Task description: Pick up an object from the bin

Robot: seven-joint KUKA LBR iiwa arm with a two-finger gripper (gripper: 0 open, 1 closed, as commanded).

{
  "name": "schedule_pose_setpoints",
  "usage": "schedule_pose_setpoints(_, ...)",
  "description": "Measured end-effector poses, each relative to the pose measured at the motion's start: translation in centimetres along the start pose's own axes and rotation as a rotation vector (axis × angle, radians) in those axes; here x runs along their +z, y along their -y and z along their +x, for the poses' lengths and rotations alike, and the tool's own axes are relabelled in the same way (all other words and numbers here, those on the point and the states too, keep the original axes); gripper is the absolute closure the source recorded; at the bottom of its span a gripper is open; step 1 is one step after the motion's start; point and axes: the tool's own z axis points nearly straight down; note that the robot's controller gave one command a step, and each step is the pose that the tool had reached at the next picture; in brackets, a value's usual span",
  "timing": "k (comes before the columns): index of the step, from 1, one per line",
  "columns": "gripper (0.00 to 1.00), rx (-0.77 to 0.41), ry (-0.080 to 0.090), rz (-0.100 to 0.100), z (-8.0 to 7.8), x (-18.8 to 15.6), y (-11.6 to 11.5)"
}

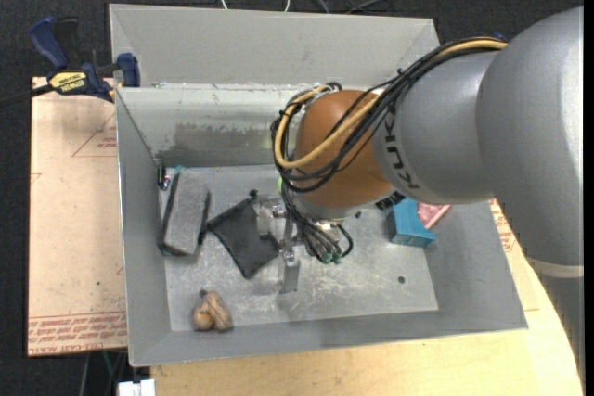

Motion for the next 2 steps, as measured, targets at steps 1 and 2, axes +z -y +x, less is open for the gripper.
schedule_pose_setpoints(1, 0.00, -0.181, 0.001, 0.000, -4.0, 0.5, 1.0)
schedule_pose_setpoints(2, 0.00, 0.102, -0.003, -0.003, -0.2, -4.1, 2.5)
